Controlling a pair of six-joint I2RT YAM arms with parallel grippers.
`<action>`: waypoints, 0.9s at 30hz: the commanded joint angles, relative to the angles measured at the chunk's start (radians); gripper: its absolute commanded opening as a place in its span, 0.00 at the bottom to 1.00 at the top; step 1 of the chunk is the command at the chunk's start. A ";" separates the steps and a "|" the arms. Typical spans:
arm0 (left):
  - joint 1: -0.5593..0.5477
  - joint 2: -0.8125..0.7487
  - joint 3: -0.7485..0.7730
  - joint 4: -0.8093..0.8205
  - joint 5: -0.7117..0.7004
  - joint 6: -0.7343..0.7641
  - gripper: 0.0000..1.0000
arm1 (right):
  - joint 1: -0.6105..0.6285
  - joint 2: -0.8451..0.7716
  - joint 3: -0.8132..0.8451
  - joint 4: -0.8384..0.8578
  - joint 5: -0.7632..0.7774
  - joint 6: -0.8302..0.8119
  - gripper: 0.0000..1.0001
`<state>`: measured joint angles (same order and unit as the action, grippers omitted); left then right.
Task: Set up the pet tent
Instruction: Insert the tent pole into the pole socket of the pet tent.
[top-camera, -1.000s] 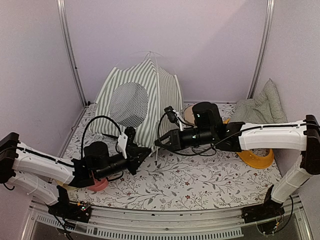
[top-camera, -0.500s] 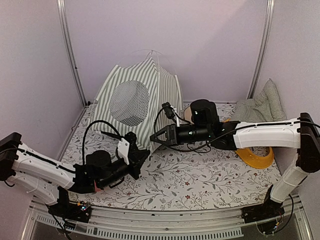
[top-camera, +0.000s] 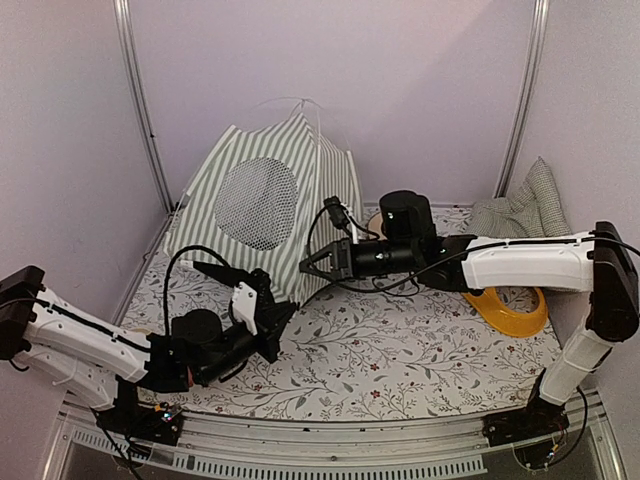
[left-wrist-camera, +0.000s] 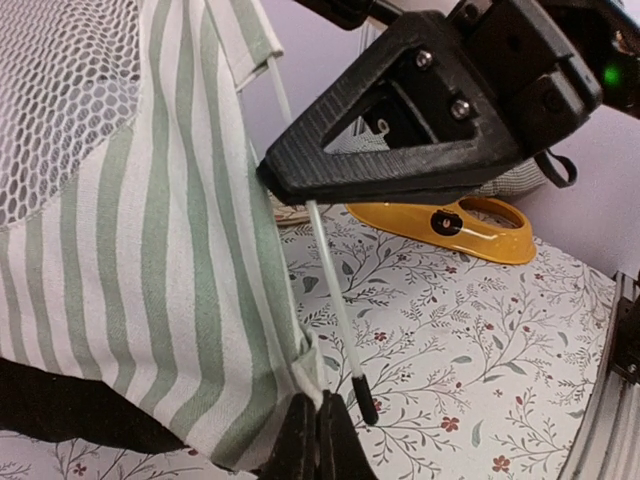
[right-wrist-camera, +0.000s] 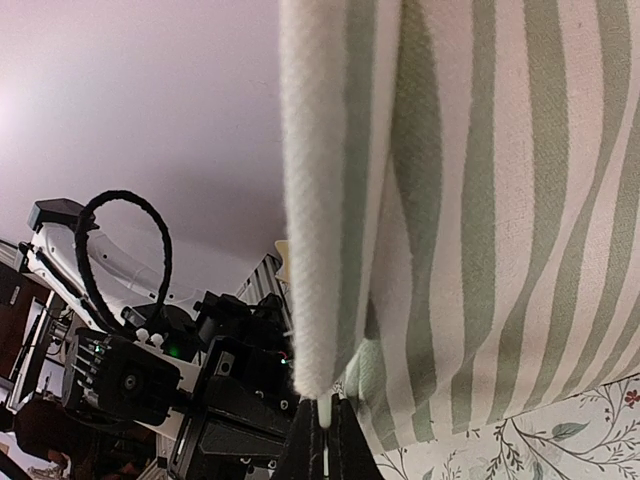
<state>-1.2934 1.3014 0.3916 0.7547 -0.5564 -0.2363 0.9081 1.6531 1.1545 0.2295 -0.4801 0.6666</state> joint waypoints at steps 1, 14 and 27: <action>-0.112 0.082 -0.072 -0.275 0.129 -0.014 0.00 | -0.131 -0.016 0.125 0.301 0.182 0.018 0.00; -0.196 0.181 -0.044 -0.282 0.049 -0.020 0.00 | -0.155 -0.001 0.140 0.316 0.187 0.043 0.00; -0.199 0.153 -0.065 -0.290 0.035 -0.033 0.00 | -0.173 -0.006 0.119 0.312 0.166 0.040 0.00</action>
<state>-1.3941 1.3998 0.3946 0.7650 -0.6956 -0.2607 0.8703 1.6939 1.1709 0.2287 -0.5228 0.6918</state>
